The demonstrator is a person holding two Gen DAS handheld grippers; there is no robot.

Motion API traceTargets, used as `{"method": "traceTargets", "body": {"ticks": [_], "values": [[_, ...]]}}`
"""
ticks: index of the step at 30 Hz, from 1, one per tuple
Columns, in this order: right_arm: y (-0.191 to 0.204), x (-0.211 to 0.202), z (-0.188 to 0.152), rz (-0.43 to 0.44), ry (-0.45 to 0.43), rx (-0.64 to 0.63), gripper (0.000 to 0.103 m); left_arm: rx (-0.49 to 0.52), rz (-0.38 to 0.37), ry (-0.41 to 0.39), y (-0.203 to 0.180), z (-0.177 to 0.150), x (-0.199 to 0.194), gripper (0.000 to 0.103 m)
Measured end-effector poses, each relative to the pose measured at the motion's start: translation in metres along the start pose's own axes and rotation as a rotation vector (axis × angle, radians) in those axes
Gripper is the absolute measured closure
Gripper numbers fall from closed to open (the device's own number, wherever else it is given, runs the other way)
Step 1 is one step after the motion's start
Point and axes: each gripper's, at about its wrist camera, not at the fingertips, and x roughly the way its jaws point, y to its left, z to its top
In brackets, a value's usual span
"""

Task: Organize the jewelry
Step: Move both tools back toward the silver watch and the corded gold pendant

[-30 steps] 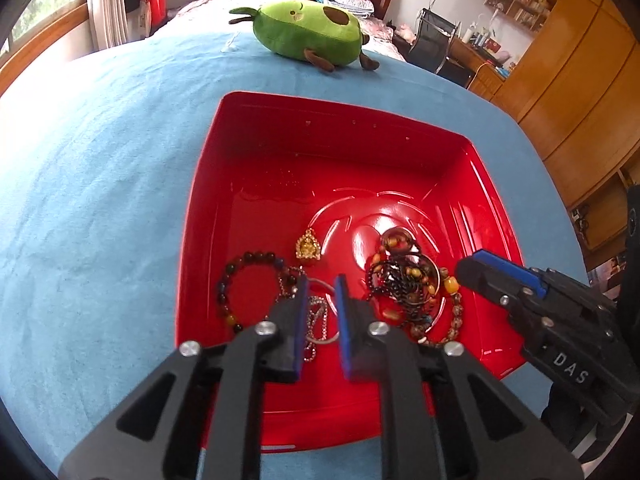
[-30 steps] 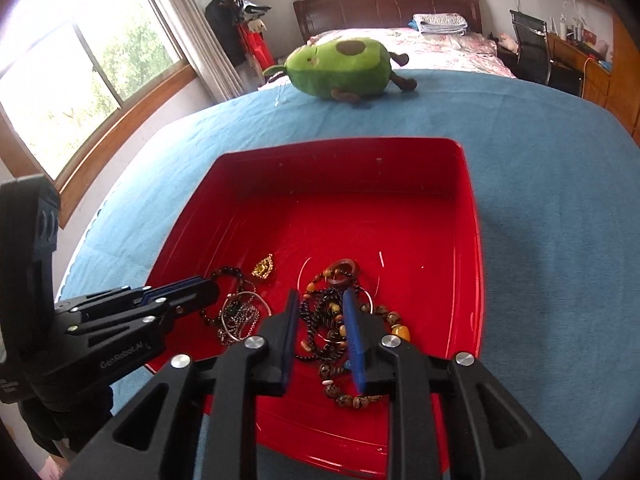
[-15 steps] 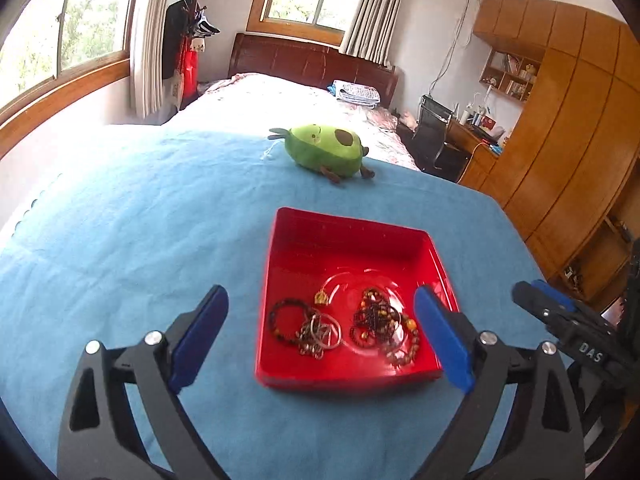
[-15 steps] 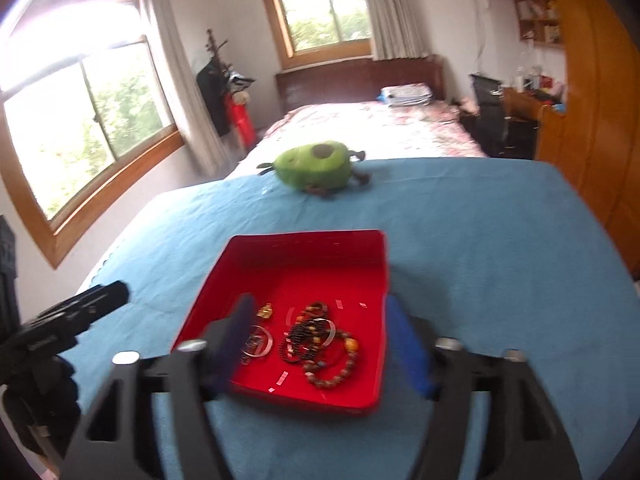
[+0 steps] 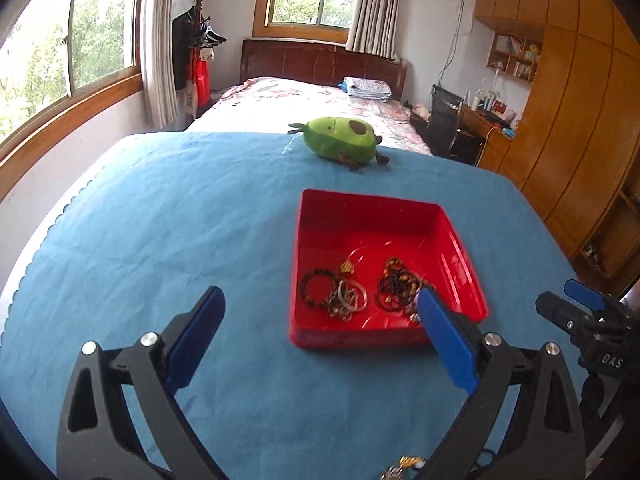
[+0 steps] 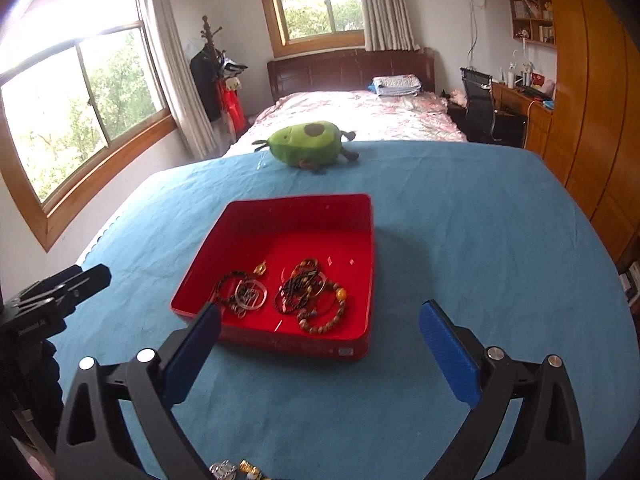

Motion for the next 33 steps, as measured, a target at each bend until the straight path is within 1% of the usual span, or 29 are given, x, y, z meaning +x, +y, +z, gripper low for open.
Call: {"method": "traceTargets", "body": {"ticks": [3, 10, 17, 21, 23, 29, 32, 33], "values": [[0.007, -0.002, -0.014, 0.022, 0.028, -0.002, 0.004, 0.013, 0.004, 0.022, 0.0, -0.013, -0.005, 0.007], [0.022, -0.025, -0.053, 0.055, 0.031, -0.013, 0.004, 0.068, -0.002, 0.067, -0.002, -0.064, -0.022, 0.007], [0.026, -0.044, -0.096, 0.051, 0.049, -0.029, 0.004, 0.108, -0.011, 0.114, -0.004, -0.113, -0.031, 0.007], [0.022, -0.052, -0.117, 0.062, 0.053, -0.022, 0.004, 0.113, -0.027, 0.165, -0.003, -0.14, -0.029, 0.007], [0.019, -0.053, -0.128, 0.076, 0.07, -0.012, 0.004, 0.114, -0.031, 0.184, -0.004, -0.15, -0.027, 0.007], [0.005, -0.055, -0.146, 0.075, 0.098, 0.026, 0.004, 0.139, -0.039, 0.246, -0.016, -0.177, -0.016, 0.007], [0.002, -0.053, -0.152, 0.078, 0.112, 0.035, 0.007, 0.176, -0.039, 0.276, -0.027, -0.189, -0.009, 0.007], [0.001, -0.051, -0.154, 0.081, 0.122, 0.037, 0.01, 0.181, -0.039, 0.285, -0.03, -0.193, -0.006, 0.008]]}}
